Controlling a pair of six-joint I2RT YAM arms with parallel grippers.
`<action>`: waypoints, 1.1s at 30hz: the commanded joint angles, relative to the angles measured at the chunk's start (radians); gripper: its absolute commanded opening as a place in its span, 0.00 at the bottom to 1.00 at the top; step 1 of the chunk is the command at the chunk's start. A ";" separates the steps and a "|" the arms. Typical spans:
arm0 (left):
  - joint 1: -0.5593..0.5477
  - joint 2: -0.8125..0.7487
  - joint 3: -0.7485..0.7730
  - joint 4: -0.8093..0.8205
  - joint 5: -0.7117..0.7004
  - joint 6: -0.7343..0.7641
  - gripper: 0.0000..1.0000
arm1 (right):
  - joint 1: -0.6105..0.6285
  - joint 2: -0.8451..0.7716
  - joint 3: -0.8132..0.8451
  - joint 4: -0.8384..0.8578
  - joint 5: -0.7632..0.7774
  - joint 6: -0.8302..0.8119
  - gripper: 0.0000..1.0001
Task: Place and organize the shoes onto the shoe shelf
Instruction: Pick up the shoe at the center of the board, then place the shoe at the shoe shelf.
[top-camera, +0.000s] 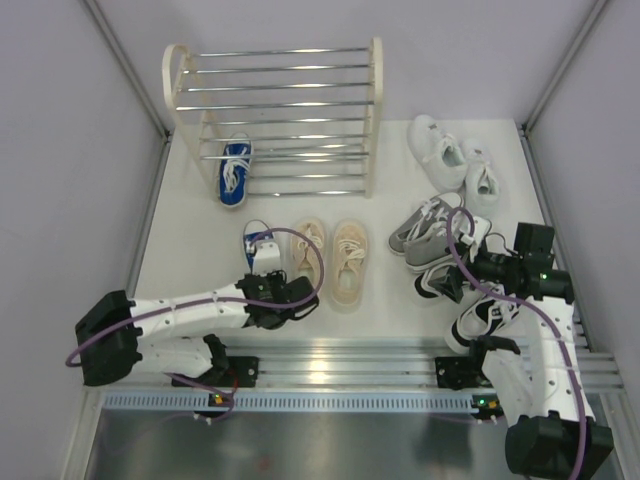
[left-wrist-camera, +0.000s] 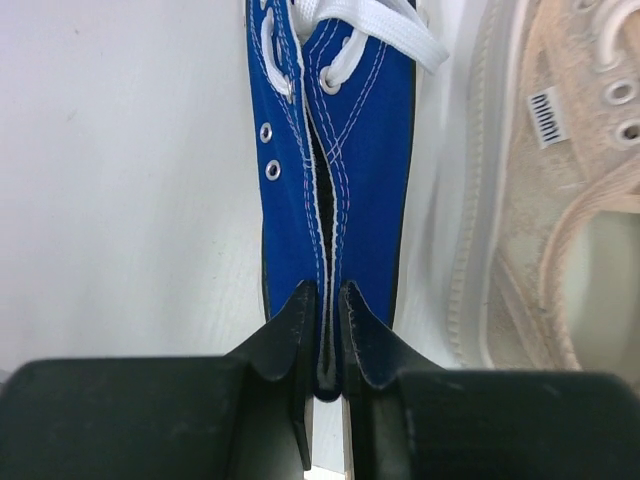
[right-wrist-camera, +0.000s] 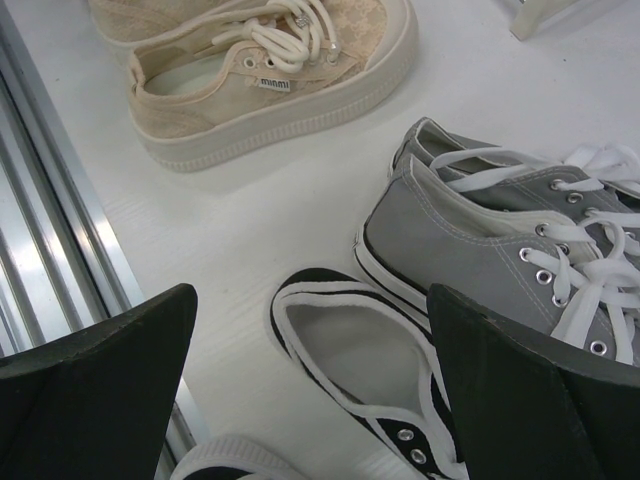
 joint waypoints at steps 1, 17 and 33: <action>0.000 -0.073 0.076 -0.002 -0.111 0.099 0.00 | -0.016 0.000 0.035 0.013 -0.032 -0.027 0.99; 0.004 -0.082 0.214 0.165 -0.176 0.417 0.00 | -0.028 0.015 0.034 0.019 -0.035 -0.023 0.99; 0.464 -0.003 0.240 0.609 0.248 0.899 0.00 | -0.037 0.027 0.028 0.024 -0.038 -0.023 1.00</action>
